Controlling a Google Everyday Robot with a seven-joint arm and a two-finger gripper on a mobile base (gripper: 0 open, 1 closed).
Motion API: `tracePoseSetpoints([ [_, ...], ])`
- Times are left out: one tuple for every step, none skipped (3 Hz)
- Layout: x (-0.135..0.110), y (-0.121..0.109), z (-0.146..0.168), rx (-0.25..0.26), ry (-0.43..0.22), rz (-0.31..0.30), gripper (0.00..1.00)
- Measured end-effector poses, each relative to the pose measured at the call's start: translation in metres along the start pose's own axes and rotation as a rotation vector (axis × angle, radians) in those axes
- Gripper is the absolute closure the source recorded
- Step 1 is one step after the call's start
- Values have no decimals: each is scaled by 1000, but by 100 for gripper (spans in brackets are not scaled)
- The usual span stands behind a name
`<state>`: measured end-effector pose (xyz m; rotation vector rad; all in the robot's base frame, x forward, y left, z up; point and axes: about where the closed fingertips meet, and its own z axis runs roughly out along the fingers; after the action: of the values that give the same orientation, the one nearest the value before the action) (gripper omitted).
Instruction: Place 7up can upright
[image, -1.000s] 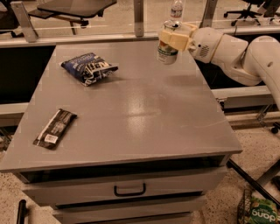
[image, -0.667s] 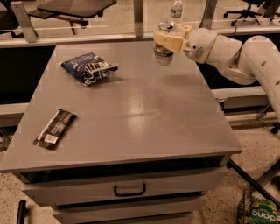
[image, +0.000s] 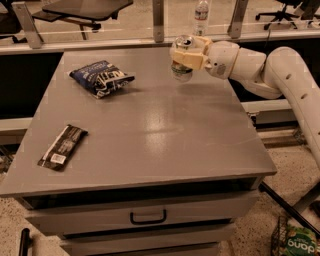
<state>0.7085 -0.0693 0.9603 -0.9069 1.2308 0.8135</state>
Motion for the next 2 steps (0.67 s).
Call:
tracePoseSetpoints([
  [17,1,5,-48,17,-28,100],
  [25,4,10,-118,44,-63,77],
])
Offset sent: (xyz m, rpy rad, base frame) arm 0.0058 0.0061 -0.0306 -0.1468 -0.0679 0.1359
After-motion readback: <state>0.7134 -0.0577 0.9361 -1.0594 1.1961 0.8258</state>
